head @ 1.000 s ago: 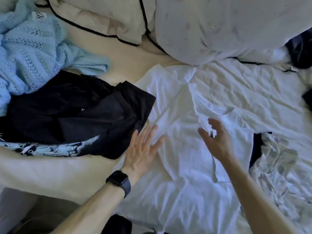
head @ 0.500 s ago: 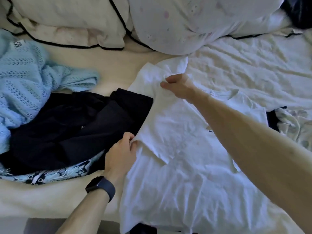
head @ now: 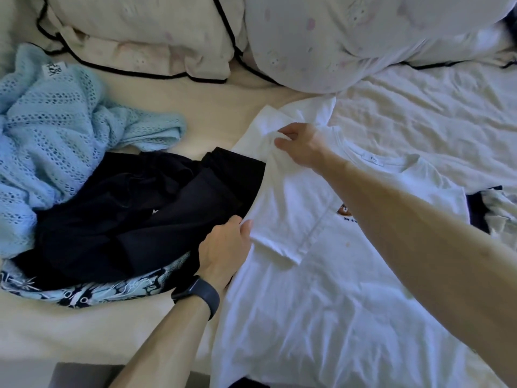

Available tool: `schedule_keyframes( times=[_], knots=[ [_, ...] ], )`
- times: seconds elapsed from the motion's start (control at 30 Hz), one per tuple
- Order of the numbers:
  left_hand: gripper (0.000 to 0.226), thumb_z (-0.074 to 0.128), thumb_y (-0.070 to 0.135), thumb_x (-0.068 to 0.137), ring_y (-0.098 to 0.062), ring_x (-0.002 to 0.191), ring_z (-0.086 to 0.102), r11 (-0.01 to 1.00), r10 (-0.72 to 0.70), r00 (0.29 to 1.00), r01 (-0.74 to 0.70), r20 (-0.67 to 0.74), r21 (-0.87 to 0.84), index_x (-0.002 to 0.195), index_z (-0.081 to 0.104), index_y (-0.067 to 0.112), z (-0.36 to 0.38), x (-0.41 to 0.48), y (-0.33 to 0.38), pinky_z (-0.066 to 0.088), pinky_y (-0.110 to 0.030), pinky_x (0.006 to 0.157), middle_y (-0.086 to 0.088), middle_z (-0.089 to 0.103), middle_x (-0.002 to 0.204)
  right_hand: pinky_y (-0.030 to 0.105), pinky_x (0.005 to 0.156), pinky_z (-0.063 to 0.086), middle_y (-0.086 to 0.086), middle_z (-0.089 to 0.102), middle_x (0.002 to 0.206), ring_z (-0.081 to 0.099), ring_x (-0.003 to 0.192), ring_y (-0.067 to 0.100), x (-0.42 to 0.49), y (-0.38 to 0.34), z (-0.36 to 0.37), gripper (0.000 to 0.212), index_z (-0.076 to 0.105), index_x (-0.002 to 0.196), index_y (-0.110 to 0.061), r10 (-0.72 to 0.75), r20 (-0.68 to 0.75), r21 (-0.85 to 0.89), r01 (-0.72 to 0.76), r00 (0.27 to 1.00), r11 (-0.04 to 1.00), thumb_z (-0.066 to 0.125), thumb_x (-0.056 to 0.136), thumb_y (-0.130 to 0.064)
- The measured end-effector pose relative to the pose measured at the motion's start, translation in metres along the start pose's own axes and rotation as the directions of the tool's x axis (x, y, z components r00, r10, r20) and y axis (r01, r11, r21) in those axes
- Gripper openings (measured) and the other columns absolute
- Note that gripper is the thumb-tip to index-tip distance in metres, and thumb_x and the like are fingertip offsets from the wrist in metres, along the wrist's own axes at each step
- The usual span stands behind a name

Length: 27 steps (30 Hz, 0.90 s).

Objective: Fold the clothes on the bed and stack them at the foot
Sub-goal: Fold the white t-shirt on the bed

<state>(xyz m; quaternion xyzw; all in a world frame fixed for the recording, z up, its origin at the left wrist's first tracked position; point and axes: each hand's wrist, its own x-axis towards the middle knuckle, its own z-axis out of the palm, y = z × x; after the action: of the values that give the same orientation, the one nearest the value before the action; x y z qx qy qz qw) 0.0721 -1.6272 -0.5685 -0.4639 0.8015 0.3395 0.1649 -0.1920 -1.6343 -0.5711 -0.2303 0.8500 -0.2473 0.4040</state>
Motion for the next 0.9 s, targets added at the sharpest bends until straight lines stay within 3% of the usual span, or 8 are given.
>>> schedule_keyframes(
  times=[0.1,0.2,0.33,0.43,0.53,0.7,0.8,0.9],
  knots=[
    [0.026,0.039,0.046,0.103,-0.024,0.066,0.056,0.997,-0.001,1.000,0.003,-0.024,0.075,0.097,0.045,0.021,-0.002,-0.001,0.007,0.042,-0.035,0.054,0.004,0.054,0.073,0.028,0.087,0.046,0.000,0.063,0.129,0.058,0.116,0.018,-0.028,0.009,-0.002,0.044,0.056,0.137,-0.021,-0.048,-0.085,-0.065,0.042,0.995,0.997,0.064,0.097,-0.036],
    [0.039,0.063,0.033,0.091,-0.032,0.094,0.060,0.936,0.286,0.921,-0.209,-0.264,0.285,0.123,0.054,0.013,-0.002,0.001,0.021,0.050,-0.041,0.066,-0.008,0.061,0.109,0.034,0.102,0.039,0.000,0.058,0.137,0.049,0.125,0.024,-0.088,0.039,0.007,0.047,0.051,0.141,-0.019,-0.124,-0.337,-0.149,0.077,0.933,0.986,0.059,0.098,-0.037],
    [0.060,0.051,0.034,0.097,-0.030,0.147,0.033,0.713,0.647,0.748,-0.522,-0.152,0.468,0.152,0.040,0.014,0.001,0.043,0.059,0.036,-0.051,0.113,-0.012,0.034,0.159,0.052,0.119,0.030,0.010,0.037,0.161,0.034,0.147,0.034,-0.158,0.086,0.050,0.062,0.046,0.151,-0.015,-0.183,-0.466,-0.368,-0.001,0.866,0.930,0.055,0.098,-0.045],
    [0.068,0.025,0.057,0.102,-0.024,0.155,-0.007,0.553,0.634,0.762,-0.564,0.131,0.613,0.161,0.000,0.034,0.004,0.095,0.072,0.000,-0.055,0.122,-0.001,-0.010,0.169,0.058,0.123,0.009,0.004,0.004,0.172,0.001,0.158,0.029,-0.178,0.118,0.076,0.078,0.024,0.162,-0.034,-0.106,-0.305,-0.519,-0.072,0.947,0.852,0.040,0.094,-0.070],
    [0.071,0.014,0.067,0.098,-0.018,0.155,-0.008,0.602,0.555,0.825,-0.487,0.107,0.633,0.158,-0.013,0.040,0.001,0.129,0.074,-0.002,-0.058,0.121,0.002,-0.013,0.168,0.065,0.121,0.000,-0.001,-0.005,0.172,-0.015,0.157,0.027,-0.179,0.141,0.083,0.085,0.016,0.161,-0.042,-0.083,-0.264,-0.555,-0.081,0.961,0.828,0.034,0.089,-0.083],
    [0.073,0.021,0.062,0.100,-0.032,0.154,-0.008,0.654,0.608,0.794,-0.477,-0.032,0.588,0.161,-0.001,0.029,0.028,0.101,0.092,-0.011,-0.057,0.119,-0.010,-0.009,0.168,0.069,0.118,-0.006,0.008,-0.005,0.172,-0.009,0.157,0.037,-0.192,0.144,0.084,0.103,0.014,0.163,-0.037,-0.102,-0.337,-0.541,-0.104,0.936,0.835,0.041,0.079,-0.090],
    [0.071,0.020,0.065,0.097,-0.032,0.155,-0.002,0.509,0.702,0.702,-0.615,0.124,0.603,0.160,0.004,0.037,0.058,0.056,0.086,0.002,-0.066,0.117,-0.001,-0.008,0.169,0.072,0.117,0.003,0.009,-0.003,0.172,-0.006,0.157,0.039,-0.230,0.170,0.088,0.100,0.012,0.163,-0.036,-0.112,-0.336,-0.560,-0.102,0.935,0.822,0.044,0.082,-0.086],
    [0.068,0.012,0.071,0.097,-0.027,0.155,-0.008,0.585,0.596,0.786,-0.564,0.162,0.583,0.157,-0.010,0.045,0.072,0.038,0.070,0.003,-0.065,0.118,0.007,-0.015,0.168,0.072,0.117,0.007,0.007,-0.001,0.172,-0.003,0.157,0.035,-0.277,0.209,0.089,0.089,0.012,0.163,-0.038,-0.083,-0.311,-0.562,-0.113,0.947,0.819,0.034,0.090,-0.084]
  ],
)
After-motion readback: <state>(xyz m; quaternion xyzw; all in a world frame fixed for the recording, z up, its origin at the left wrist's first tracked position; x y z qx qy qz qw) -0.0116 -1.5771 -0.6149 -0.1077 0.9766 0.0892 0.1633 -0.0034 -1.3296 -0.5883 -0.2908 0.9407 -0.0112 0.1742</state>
